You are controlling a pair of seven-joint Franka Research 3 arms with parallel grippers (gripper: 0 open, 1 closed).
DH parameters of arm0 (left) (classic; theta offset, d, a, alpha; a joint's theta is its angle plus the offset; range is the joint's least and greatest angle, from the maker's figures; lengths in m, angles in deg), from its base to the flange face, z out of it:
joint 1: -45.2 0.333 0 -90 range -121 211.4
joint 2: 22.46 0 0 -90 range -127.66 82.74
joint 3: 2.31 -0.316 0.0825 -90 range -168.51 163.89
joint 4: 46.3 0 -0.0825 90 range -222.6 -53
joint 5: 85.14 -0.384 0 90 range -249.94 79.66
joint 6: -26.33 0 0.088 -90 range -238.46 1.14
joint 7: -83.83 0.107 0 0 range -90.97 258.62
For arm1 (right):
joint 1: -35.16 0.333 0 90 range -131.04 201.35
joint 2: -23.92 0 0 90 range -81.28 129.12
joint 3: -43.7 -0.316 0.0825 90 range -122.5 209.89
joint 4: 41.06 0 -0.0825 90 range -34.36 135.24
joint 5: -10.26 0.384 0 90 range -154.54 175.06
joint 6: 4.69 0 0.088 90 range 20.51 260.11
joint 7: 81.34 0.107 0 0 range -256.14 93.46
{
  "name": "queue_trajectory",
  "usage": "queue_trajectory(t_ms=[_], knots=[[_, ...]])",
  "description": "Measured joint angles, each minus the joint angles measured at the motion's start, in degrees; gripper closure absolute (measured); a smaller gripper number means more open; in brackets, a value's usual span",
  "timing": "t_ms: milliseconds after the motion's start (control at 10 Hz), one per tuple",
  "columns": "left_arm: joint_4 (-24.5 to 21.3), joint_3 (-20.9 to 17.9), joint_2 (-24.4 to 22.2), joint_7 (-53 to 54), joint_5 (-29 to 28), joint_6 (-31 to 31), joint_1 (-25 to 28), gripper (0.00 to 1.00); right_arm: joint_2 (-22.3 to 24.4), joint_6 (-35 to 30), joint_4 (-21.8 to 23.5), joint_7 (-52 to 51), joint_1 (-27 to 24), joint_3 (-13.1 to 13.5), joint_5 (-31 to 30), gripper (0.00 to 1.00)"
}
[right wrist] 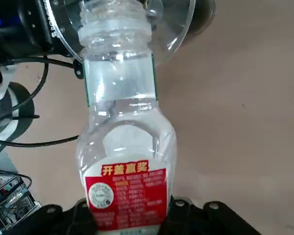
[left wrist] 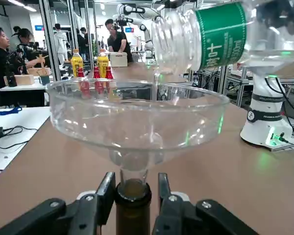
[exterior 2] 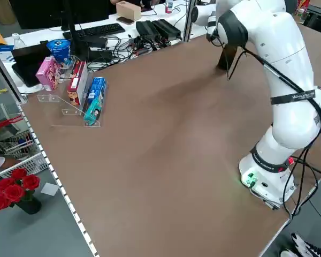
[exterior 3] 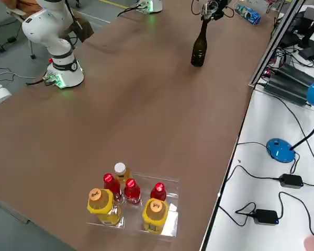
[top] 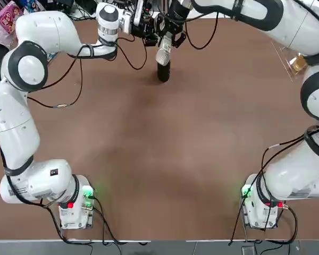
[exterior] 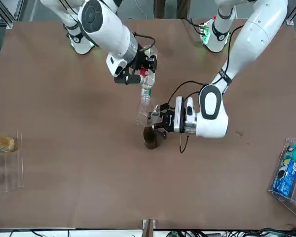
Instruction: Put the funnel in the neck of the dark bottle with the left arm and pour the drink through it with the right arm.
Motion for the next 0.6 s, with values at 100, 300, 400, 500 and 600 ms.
queue_trajectory(t_ms=[100, 300, 400, 500, 600], knots=[[0.19, 0.01, 0.00, 0.00, 0.00, 0.00, 0.02, 0.58, -0.54, -0.33, -0.67, 0.34, 0.11, -0.02, 0.02, 0.61], [0.80, 0.11, 0.00, 0.00, 0.00, 0.08, 0.02, 0.58, -1.32, -0.40, -1.23, 0.60, 0.33, -0.02, 0.02, 0.61], [0.83, 0.17, 0.00, 0.00, 0.00, 0.09, 0.01, 0.59, -1.50, -0.48, -1.53, 0.70, 0.50, -0.02, 0.02, 0.61], [0.83, 0.22, 0.00, 0.00, 0.00, 0.09, 0.00, 0.59, -1.60, -0.55, -1.72, 0.76, 0.63, -0.02, 0.02, 0.61], [0.87, 0.27, 0.00, 0.01, 0.00, 0.10, -0.02, 0.60, -1.65, -0.60, -1.80, 0.78, 0.71, -0.02, 0.02, 0.61]])
